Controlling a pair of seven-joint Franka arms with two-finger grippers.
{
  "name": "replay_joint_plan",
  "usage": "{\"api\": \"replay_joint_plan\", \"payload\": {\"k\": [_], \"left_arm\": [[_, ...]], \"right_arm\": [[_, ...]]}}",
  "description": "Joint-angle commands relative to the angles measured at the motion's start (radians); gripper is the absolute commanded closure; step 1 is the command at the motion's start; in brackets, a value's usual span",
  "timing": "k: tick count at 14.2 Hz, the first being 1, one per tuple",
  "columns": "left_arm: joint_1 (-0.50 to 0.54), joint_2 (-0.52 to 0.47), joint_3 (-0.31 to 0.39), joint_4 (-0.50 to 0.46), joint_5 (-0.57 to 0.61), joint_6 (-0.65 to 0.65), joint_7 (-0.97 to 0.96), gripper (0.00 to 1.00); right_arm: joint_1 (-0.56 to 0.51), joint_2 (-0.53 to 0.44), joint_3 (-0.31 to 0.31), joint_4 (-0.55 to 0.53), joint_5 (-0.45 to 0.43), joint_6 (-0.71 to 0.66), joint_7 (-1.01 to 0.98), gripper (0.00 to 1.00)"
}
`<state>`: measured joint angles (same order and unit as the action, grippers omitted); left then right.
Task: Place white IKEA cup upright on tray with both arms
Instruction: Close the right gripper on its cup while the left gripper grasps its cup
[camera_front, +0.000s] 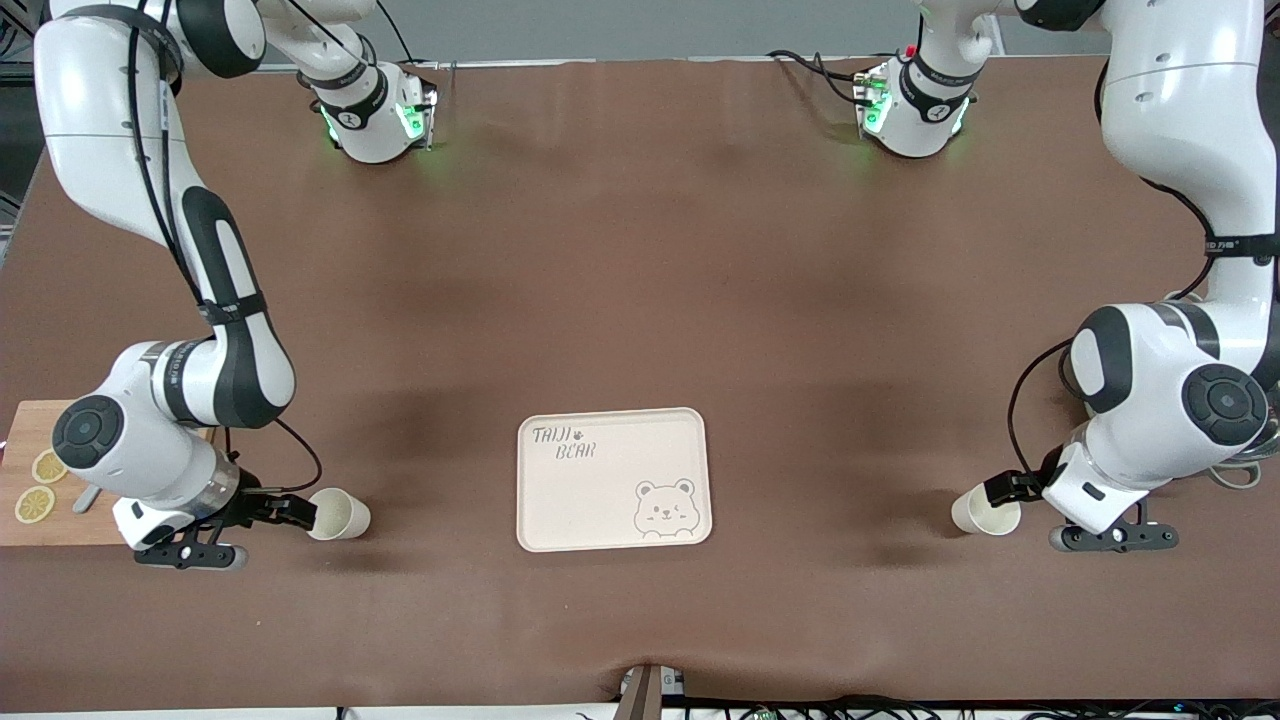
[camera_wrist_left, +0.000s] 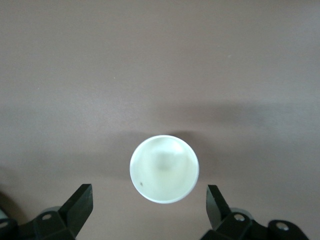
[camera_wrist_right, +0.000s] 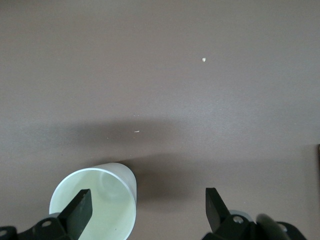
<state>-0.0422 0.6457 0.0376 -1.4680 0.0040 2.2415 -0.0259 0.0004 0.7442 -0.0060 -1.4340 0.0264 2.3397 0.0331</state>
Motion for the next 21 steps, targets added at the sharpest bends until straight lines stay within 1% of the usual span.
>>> {"api": "replay_joint_plan", "payload": {"k": [1,3,6,11,14,15,16,17,18,19,20,21], "left_arm": [[0.016,0.032,-0.002,0.012,0.011,0.036,0.018,0.00],[0.019,0.057,-0.004,0.012,0.011,0.062,0.018,0.00],[0.028,0.097,-0.004,0.012,0.011,0.093,0.018,0.00],[0.033,0.163,-0.002,0.011,0.004,0.157,0.017,0.00],[0.048,0.163,-0.004,0.008,0.004,0.158,0.018,0.00],[0.050,0.163,-0.004,0.009,-0.004,0.158,0.018,0.10],[0.057,0.163,-0.004,0.011,-0.006,0.158,0.017,0.29],[0.062,0.160,-0.005,0.011,-0.006,0.158,0.012,0.46],[0.062,0.155,-0.005,0.011,-0.007,0.158,0.008,0.70],[0.062,0.150,-0.005,0.011,-0.012,0.158,0.001,0.88],[0.062,0.149,-0.005,0.011,-0.022,0.158,-0.002,0.99],[0.068,0.146,-0.005,0.011,-0.022,0.158,-0.002,1.00]], "right_arm": [[0.001,0.020,0.004,0.018,0.014,0.004,0.010,0.00],[0.001,0.044,0.004,0.020,0.012,0.009,0.010,0.00],[0.004,0.078,0.004,0.018,0.015,0.073,0.011,0.00],[0.004,0.090,0.004,0.018,0.015,0.076,0.010,0.00],[0.006,0.092,0.006,0.018,0.014,0.076,0.010,0.01],[0.006,0.092,0.006,0.018,0.014,0.075,0.010,0.21],[0.006,0.092,0.006,0.017,0.014,0.075,0.010,0.36],[0.007,0.093,0.006,0.017,0.014,0.075,0.010,0.52],[0.010,0.093,0.006,0.018,0.014,0.075,0.010,0.66],[0.010,0.093,0.006,0.017,0.014,0.075,0.008,0.77],[0.010,0.093,0.006,0.018,0.014,0.075,0.007,0.85],[0.012,0.093,0.006,0.018,0.014,0.075,0.005,0.92]]}}
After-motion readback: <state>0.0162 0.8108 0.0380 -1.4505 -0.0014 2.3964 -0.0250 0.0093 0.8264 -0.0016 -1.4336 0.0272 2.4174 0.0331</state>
